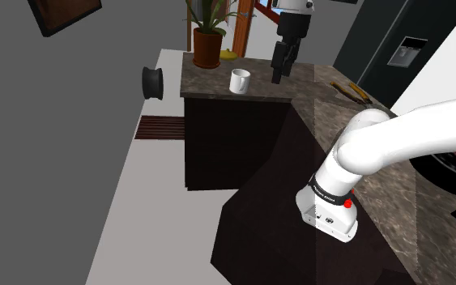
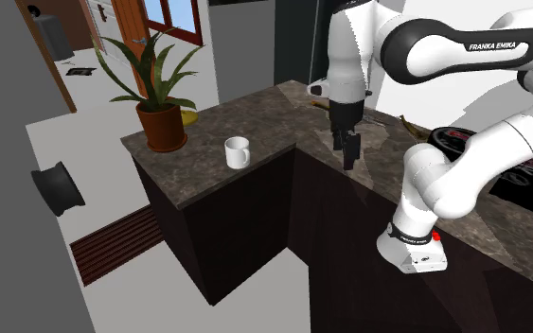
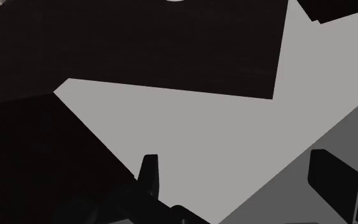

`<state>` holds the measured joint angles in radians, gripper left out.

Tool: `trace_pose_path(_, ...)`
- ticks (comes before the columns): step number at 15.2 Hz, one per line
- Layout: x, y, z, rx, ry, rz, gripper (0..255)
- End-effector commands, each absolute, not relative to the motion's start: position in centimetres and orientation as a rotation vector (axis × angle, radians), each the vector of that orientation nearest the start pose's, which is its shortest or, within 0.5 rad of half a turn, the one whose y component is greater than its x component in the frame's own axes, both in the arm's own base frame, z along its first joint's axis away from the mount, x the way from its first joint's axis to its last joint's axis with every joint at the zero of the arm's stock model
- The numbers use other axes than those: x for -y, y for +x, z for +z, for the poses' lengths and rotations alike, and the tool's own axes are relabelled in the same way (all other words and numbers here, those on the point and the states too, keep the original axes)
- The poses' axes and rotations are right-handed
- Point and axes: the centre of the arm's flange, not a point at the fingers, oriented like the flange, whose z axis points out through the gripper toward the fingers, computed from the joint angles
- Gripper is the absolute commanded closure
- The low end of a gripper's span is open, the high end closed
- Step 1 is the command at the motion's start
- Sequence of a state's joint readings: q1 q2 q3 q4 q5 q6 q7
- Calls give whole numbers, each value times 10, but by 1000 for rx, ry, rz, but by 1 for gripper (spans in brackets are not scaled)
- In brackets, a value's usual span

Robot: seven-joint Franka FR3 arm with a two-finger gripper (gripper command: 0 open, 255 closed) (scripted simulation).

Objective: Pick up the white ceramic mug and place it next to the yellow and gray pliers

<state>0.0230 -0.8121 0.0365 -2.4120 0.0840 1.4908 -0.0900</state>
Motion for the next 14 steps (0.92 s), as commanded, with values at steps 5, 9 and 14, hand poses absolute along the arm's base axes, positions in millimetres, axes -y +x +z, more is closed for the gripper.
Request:
trace_pose_path(5,8,317,546,230,-3074,144,0)
trace_pose_path(9,45,347,527,247,-3078,121,0)
trace_pose_path(14,91,384,503,268,-3082,92,0)
